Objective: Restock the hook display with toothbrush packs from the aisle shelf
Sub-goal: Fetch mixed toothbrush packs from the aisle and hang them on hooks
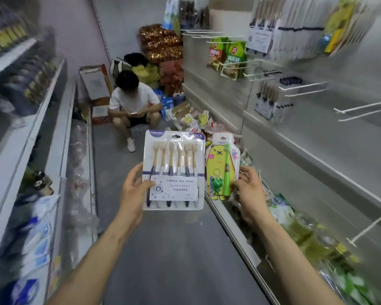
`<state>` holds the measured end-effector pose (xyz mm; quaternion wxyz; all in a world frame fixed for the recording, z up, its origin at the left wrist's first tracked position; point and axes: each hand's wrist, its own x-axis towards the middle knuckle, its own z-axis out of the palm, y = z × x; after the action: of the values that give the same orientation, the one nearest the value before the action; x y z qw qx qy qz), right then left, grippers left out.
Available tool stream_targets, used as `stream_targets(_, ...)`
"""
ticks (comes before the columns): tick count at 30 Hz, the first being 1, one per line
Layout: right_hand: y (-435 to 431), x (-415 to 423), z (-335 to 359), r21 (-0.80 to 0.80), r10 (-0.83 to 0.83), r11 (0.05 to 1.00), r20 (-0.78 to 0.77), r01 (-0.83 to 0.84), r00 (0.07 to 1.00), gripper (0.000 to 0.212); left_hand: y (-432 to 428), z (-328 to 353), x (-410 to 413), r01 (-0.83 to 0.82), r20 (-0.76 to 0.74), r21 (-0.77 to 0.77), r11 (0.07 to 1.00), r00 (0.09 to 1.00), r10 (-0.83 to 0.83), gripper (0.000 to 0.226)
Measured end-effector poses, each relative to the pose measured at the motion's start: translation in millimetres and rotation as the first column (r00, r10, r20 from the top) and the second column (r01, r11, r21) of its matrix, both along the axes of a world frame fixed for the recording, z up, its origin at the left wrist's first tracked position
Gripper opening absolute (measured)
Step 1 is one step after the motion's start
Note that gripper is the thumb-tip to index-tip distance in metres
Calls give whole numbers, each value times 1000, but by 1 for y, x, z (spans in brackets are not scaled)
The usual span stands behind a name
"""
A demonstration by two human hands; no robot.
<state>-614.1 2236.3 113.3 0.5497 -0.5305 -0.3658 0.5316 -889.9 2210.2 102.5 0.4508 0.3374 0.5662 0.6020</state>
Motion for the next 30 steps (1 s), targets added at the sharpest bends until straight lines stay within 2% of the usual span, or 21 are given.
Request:
stream_targets(6,96,-26,-1,-46,-137,990,-28,135,990,45,132,-11,-19,88,35,-24,996,996,-87,54)
stream_targets(16,205,-72,-2,-52,-468,882,3,468,884,37,333,-27,-49,416,87,-55,908,908,-410,44)
stream_targets(24,252,-66,-16,-69,-675,734,23,675,737,41,445,-23,-6,611,96,-15,791,789,-607,47)
stream_targets(30,291,-31,-11,-6,-722,692,8,722,692,39,502,-15,46,689,47,50,723,722,-691,38)
